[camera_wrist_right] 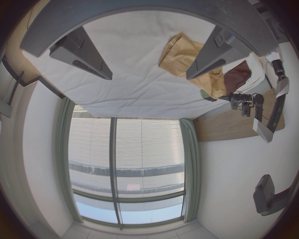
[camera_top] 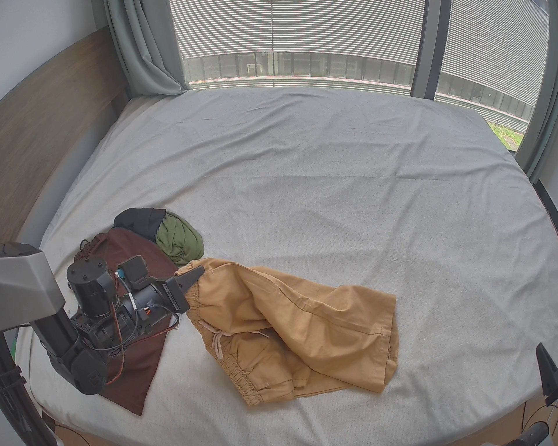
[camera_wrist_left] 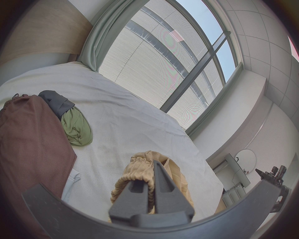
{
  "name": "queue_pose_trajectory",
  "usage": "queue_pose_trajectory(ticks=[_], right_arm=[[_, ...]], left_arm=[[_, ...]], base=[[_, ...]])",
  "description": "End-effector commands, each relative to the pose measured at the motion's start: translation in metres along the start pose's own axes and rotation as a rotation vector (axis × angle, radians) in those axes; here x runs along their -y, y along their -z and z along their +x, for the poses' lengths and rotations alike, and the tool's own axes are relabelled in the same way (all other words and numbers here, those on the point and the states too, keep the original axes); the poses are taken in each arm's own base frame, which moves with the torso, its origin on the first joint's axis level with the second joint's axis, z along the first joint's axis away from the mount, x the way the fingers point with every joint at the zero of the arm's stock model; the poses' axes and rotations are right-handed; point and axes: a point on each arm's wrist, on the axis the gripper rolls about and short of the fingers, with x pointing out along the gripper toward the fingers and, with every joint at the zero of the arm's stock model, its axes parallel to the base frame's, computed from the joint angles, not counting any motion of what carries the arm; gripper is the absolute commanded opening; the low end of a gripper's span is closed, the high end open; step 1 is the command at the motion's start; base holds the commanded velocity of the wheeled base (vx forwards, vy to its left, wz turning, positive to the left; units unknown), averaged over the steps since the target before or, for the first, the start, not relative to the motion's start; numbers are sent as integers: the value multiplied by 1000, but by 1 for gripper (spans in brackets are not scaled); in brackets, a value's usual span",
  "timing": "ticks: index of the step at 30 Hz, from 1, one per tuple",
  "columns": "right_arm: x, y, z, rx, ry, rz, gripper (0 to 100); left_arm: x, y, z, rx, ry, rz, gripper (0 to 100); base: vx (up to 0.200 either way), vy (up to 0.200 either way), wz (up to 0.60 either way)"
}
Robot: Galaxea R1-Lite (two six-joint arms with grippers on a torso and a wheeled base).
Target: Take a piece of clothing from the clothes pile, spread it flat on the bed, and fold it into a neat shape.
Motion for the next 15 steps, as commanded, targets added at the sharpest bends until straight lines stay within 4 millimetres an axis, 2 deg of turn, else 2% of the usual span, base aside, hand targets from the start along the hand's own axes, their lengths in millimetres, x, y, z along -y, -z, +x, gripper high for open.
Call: queue_pose_trajectory(ticks=[1,6,15], right_arm=[[2,-13,35,-179,-132,27,100],[1,-16,55,-276,-216,48,100],[-4,-9,73,-394,-306,59,100]], left_arm=[[0,-2,1,9,3,2,0],[0,-2,1,9,3,2,0],[0,-1,1,5,3,0,0]], base=[[0,0,0],[0,0,0],[0,0,0]])
